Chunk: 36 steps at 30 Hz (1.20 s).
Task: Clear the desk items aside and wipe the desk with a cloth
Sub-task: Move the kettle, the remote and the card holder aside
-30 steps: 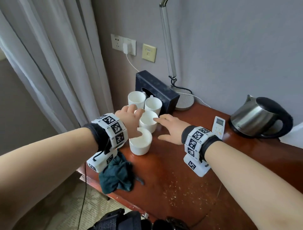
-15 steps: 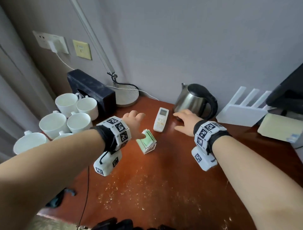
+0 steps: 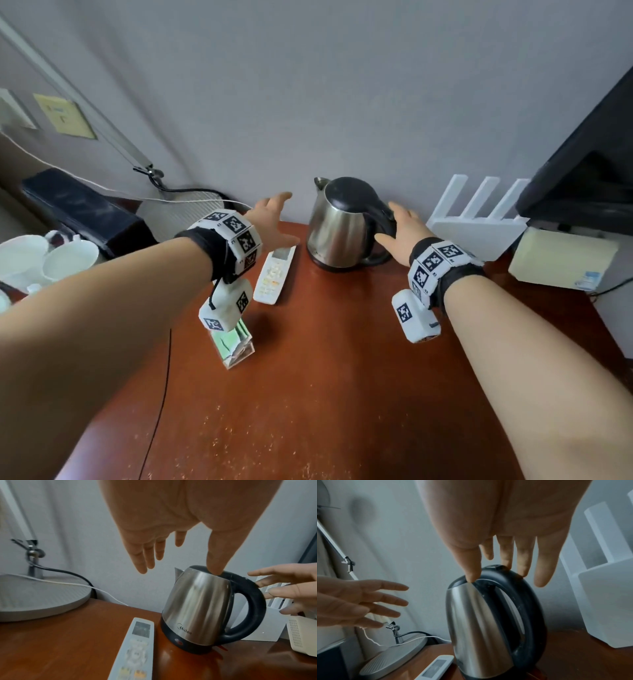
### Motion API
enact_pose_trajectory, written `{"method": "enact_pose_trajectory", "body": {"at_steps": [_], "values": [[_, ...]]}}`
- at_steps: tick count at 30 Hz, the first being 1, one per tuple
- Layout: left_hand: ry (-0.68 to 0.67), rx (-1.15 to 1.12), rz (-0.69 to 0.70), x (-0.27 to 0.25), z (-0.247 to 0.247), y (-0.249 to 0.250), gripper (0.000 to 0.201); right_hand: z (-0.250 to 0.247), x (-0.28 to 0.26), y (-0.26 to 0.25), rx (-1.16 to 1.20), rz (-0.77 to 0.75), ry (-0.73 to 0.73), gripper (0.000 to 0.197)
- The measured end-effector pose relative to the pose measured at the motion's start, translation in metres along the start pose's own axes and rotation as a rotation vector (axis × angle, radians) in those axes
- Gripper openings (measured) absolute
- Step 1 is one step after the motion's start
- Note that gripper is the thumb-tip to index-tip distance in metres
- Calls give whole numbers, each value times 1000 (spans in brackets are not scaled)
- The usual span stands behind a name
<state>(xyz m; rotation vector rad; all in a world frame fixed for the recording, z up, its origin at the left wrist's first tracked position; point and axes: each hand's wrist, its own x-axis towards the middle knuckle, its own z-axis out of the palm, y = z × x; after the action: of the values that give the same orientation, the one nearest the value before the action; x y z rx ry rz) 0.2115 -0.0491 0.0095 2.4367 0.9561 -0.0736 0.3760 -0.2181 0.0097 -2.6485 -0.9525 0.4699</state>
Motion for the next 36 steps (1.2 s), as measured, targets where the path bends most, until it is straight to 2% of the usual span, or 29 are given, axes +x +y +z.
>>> {"method": "enact_pose_trajectory", "body": {"at_steps": [8,13,16,21,24,29,36], "values": [[-126,1,135,91,4,19,106,11,36,9,84,-12,-13,56],[-209,-99,173,120,9,25,115,11,43,12,115,-15,-46,52],[-219,-106,168,125,10,25,113,12,43,11,131,-24,-43,50],[-135,-83,149,106,-2,22,110,0,35,-3,119,-78,-53,51],[-77,-86,135,83,-27,18,110,-15,29,-20,88,-143,-42,52],[92,-51,84,32,-72,4,108,-34,8,-61,102,-302,-21,54],[176,-49,-96,-39,-100,-58,105,-6,-13,-126,99,-500,-79,52]]}}
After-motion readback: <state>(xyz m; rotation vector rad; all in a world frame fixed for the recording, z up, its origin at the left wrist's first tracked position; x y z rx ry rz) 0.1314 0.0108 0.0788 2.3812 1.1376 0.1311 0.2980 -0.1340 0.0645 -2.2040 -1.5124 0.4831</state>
